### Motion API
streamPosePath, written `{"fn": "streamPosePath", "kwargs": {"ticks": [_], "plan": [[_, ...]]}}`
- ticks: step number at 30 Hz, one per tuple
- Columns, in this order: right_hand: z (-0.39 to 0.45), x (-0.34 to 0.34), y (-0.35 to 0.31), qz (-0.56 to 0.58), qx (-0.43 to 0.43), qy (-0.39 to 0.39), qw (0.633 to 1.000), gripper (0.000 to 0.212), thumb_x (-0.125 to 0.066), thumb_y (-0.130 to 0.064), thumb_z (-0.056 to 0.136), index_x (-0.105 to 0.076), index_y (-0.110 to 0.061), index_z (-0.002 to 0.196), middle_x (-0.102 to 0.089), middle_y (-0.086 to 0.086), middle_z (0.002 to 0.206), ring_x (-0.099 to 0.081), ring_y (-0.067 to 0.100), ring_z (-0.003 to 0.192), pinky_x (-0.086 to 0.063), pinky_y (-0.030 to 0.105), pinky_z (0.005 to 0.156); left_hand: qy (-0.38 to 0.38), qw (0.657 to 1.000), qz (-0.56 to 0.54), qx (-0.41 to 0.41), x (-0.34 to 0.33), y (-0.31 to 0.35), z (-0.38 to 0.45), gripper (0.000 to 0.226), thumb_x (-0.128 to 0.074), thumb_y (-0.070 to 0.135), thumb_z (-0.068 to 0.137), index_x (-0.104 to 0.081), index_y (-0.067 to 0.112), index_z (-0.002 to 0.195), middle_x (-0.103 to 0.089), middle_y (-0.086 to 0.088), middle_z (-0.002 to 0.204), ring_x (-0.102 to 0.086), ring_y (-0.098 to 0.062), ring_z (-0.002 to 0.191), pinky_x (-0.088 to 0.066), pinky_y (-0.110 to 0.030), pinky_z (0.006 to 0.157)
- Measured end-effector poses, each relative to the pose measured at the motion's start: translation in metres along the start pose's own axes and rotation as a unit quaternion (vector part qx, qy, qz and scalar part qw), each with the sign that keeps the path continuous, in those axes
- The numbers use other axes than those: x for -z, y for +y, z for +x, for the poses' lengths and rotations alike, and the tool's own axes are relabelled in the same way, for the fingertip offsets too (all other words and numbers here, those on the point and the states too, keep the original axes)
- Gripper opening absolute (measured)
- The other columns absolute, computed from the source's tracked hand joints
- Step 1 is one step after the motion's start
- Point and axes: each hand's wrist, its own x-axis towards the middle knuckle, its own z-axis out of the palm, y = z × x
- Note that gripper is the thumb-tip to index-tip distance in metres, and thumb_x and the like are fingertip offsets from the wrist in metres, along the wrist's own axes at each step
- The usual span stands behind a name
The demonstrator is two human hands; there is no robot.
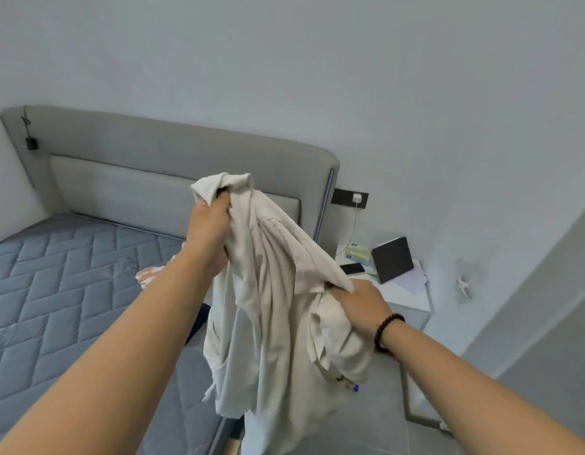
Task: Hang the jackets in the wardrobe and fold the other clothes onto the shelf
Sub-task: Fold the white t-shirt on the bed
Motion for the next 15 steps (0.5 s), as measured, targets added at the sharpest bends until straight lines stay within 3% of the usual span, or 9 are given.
{"fn": "streamPosePath", "kwargs": {"ticks": [2,5,7,9,11,13,15], "plan": [[-0.011,0.018,-0.009,0.05,-0.007,0.017,0.999,0.028,-0.06,-0.022,0.089,-0.069,0.004,0.094,-0.067,0.011,0.084,-0.056,0.019,0.081,-0.042,0.031,0.07,0.018,0.996,0.041,0.072,0.013,-0.012,-0.011,0.022,-0.054,0.023,0.096,-0.058,0.012,0.115,-0.064,-0.006,0.097,-0.062,-0.02,0.086,-0.051,-0.033,0.077],[-0.028,0.035,-0.028,0.139,-0.036,0.031,0.989,0.021,-0.063,-0.016,0.085,-0.07,0.003,0.09,-0.07,0.015,0.087,-0.059,0.024,0.082,-0.046,0.035,0.072,-0.067,0.974,0.112,0.186,0.025,-0.041,-0.044,0.02,-0.055,0.017,0.094,-0.058,0.013,0.113,-0.062,-0.01,0.1,-0.06,-0.024,0.087,-0.046,-0.032,0.071],[-0.04,0.04,-0.042,0.222,-0.067,0.03,0.972,0.012,-0.059,-0.006,0.084,-0.069,0.002,0.086,-0.067,0.014,0.084,-0.058,0.024,0.079,-0.046,0.033,0.067,-0.126,0.945,0.154,0.259,0.027,-0.061,-0.077,0.01,-0.055,0.02,0.094,-0.058,0.015,0.102,-0.061,-0.009,0.091,-0.056,-0.022,0.078,-0.042,-0.029,0.065],[-0.05,0.043,-0.055,0.28,-0.079,0.025,0.956,0.016,-0.054,0.0,0.085,-0.067,0.005,0.093,-0.066,0.016,0.089,-0.059,0.026,0.081,-0.048,0.034,0.068,-0.143,0.929,0.173,0.294,0.025,-0.08,-0.108,0.018,-0.059,0.02,0.091,-0.061,0.01,0.106,-0.061,-0.008,0.094,-0.056,-0.022,0.083,-0.044,-0.032,0.071],[-0.057,0.043,-0.068,0.32,-0.078,0.018,0.944,0.025,-0.05,0.004,0.085,-0.066,0.008,0.103,-0.065,0.02,0.098,-0.059,0.028,0.086,-0.049,0.04,0.078,-0.114,0.94,0.17,0.272,0.02,-0.102,-0.135,0.025,-0.064,0.018,0.085,-0.06,0.007,0.107,-0.059,-0.005,0.096,-0.055,-0.021,0.088,-0.045,-0.034,0.075],[-0.065,0.045,-0.079,0.352,-0.064,0.017,0.934,0.03,-0.043,0.007,0.085,-0.066,0.005,0.103,-0.063,0.021,0.099,-0.057,0.029,0.089,-0.046,0.041,0.08,-0.041,0.977,0.134,0.161,0.011,-0.118,-0.169,0.02,-0.064,0.013,0.079,-0.056,0.013,0.098,-0.057,0.005,0.089,-0.053,-0.016,0.084,-0.046,-0.028,0.072],[-0.072,0.049,-0.089,0.379,-0.04,0.013,0.924,0.033,-0.037,0.011,0.085,-0.067,-0.001,0.09,-0.063,0.016,0.088,-0.057,0.027,0.084,-0.046,0.038,0.077,0.001,0.995,0.102,0.019,0.003,-0.126,-0.201,0.026,-0.06,0.004,0.082,-0.055,0.023,0.1,-0.061,0.013,0.099,-0.058,-0.009,0.095,-0.047,-0.024,0.082]]}}
